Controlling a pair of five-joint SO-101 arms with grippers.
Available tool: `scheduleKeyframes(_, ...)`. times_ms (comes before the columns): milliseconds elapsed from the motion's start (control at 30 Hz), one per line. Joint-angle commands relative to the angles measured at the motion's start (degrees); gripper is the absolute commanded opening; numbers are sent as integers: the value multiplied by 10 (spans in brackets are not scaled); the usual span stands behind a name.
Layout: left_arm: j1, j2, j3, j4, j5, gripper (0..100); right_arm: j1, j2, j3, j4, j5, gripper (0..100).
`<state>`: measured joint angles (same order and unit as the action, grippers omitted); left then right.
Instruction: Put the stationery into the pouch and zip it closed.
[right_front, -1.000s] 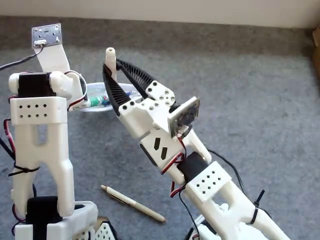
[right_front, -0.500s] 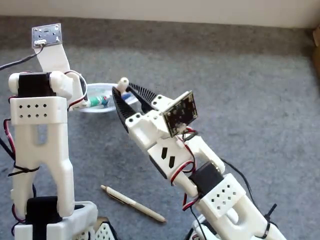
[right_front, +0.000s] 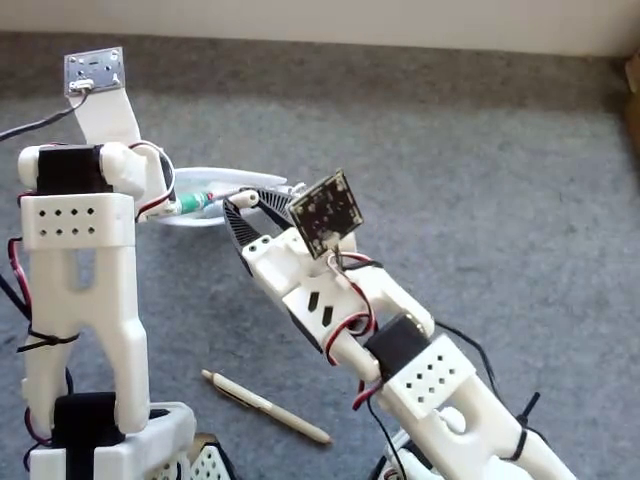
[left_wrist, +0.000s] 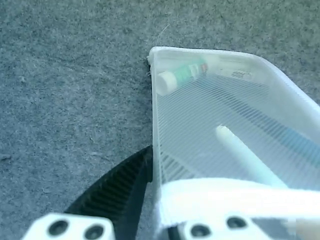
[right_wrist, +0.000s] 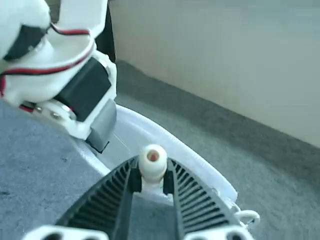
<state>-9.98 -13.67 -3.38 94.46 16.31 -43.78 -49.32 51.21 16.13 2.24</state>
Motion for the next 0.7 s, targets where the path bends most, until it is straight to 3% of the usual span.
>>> scheduleKeyframes(0, 5, -7, 3, -10, -4, 5, -7, 22, -51, 5, -2, 10)
scheduleKeyframes(133, 5, -7, 4, -10, -4, 5, -7, 30, -55, 5, -3, 13)
scheduleKeyframes(333, 5, -6, 4, -10, -4, 5, -13, 33, -80, 73, -6, 112)
scheduleKeyframes(667, 5, -6, 4, -10, -4, 5, -29, 29, -159, 193, -6, 113)
